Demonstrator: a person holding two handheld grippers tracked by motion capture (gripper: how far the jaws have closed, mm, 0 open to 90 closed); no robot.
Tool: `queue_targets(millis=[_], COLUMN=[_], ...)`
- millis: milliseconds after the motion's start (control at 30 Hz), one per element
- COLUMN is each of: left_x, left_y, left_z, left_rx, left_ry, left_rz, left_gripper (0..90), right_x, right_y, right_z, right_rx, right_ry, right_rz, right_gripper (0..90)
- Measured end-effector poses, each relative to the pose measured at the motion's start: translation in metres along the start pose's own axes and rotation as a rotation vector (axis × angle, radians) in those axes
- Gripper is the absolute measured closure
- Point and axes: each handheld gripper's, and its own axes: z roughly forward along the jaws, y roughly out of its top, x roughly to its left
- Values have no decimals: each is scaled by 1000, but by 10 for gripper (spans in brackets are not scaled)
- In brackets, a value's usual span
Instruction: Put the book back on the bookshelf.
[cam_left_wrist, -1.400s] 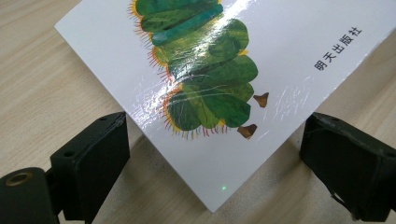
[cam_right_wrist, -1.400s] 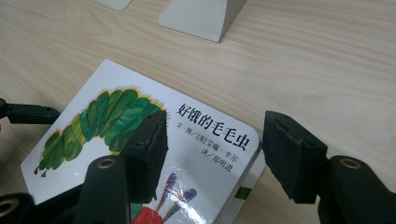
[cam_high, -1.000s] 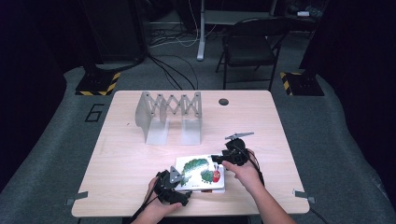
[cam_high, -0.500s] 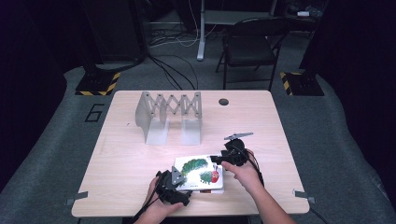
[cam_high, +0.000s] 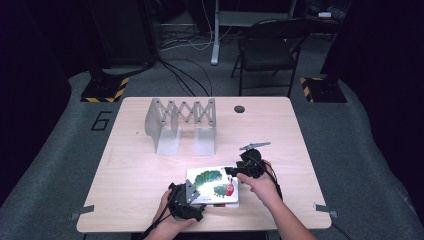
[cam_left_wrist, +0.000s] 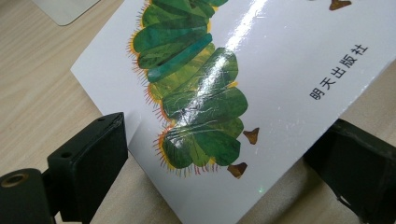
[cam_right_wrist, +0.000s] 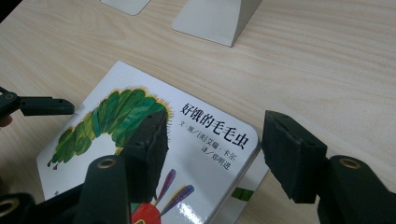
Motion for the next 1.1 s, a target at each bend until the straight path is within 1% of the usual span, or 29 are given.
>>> queue_targets(millis=[67,100,167,200,233,267,300,367,400,433,467,500,533,567,633,667,733,767,800,867,900,933,967,1000,1033,1100], left_x=[-1,-1,0,-1,-2,-2,-3,-3,-6,-7,-8,-8,-7,-7,-7,-7,-7,-7,-7,-8,-8,-8,-8,-8,-8,-8], left_y=[0,0,0,0,0,-1,-1,0,0,0,0,0,0,-1,-1,-1,-2,-2,-2,-3,-3,-3,-3,-3,-3,-3], left_z=[0,0,0,0,-1,0,-1,-1,-2,-3,-3,-4,-4,-3,-3,-3,-3,-3,-2,-3,-2,-2,-3,-3,-2,-2], left_rx=[-4,-4,-4,-5,-3,-18,-13,-19,-25,-27,-30,-24,-25,-36,-39,-40,-46,-49,-50,-53,-56,-57,-54,-54,-58,-57], left_ry=[6,6,0,3,17,14,20,7,22,23,18,18,15,15,8,7,8,16,17,19,20,21,12,13,12,15], left_rz=[0,0,2,6,12,8,16,27,38,51,52,61,61,60,52,58,50,51,50,50,47,47,46,45,43,41], left_gripper=[70,72,72,73,75,77,79,91,105,122,137,144,148,147,147,147,147,147,147,147,147,147,147,148,147,148], right_x=[0,-1,-1,-1,-1,0,0,-1,-2,-3,-2,-1,-2,-2,-2,-2,-3,-4,-5,-5,-5,-7,-8,-9,-9,-10], right_y=[0,0,0,0,0,0,0,0,-1,0,-1,-1,-1,-1,-1,-1,-1,-1,-2,-2,-2,-2,-2,-2,-2,-2], right_z=[0,1,1,1,1,0,0,1,1,2,2,2,2,2,3,3,3,4,4,4,5,6,7,7,7,8], right_rx=[-1,-9,-9,-8,-8,0,1,1,-4,-1,-2,8,10,8,9,9,5,1,-1,14,20,16,15,11,22,22], right_ry=[-1,-4,-3,-3,-2,-1,-1,1,2,0,1,1,-2,-2,-3,-4,-2,2,3,11,12,12,11,13,14,19], right_rz=[0,-14,-14,-13,-14,-2,-2,-3,-1,-10,-6,10,5,2,1,0,-5,-11,-8,7,23,8,0,2,11,11], right_gripper=[406,406,407,406,406,406,406,407,407,407,407,407,407,407,407,406,406,406,405,404,404,405,407,408,408,408])
